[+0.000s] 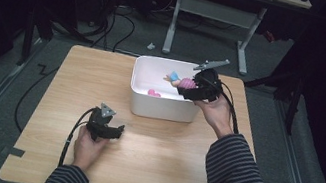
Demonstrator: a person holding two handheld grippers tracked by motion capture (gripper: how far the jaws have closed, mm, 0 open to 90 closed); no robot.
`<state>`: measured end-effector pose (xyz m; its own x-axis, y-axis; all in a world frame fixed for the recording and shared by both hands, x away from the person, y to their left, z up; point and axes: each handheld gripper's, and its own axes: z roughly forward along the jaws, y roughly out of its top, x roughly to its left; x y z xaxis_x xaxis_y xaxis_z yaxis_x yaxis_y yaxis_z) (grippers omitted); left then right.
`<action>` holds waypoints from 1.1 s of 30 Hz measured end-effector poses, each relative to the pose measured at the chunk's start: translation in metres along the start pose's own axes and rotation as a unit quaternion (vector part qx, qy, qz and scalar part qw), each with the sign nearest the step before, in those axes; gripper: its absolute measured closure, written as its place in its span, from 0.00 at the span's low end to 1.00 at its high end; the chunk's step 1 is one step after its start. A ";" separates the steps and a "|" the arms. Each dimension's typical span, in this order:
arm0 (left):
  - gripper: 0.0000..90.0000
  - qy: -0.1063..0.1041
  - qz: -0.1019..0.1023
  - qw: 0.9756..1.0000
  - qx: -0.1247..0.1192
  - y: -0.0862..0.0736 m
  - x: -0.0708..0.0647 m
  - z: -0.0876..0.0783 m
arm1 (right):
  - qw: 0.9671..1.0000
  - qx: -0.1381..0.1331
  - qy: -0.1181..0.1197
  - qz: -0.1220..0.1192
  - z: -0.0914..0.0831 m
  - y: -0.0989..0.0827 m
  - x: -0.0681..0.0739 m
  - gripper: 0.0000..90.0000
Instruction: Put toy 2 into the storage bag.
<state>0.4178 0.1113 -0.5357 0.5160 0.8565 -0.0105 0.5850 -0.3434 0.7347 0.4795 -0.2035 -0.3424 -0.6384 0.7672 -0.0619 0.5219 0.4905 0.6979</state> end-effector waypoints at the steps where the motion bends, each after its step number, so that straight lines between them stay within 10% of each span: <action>1: 0.25 0.000 0.000 1.000 0.000 0.000 0.000 0.000 | 1.000 0.005 0.003 0.000 0.004 0.000 0.000 0.36; 20: 0.25 0.000 -0.001 1.000 0.000 0.000 0.000 0.000 | 0.998 0.054 0.014 0.019 0.033 0.003 -0.002 0.35; 33: 0.25 0.001 -0.002 1.000 -0.001 0.000 0.000 0.000 | 0.998 -0.028 -0.051 0.032 -0.011 -0.027 0.002 0.38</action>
<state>0.4175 0.1114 -0.5356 0.5129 0.8583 -0.0122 0.5863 -0.3399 0.7354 0.4586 -0.2198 -0.3534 -0.5422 0.8358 -0.0865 0.5256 0.4177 0.7411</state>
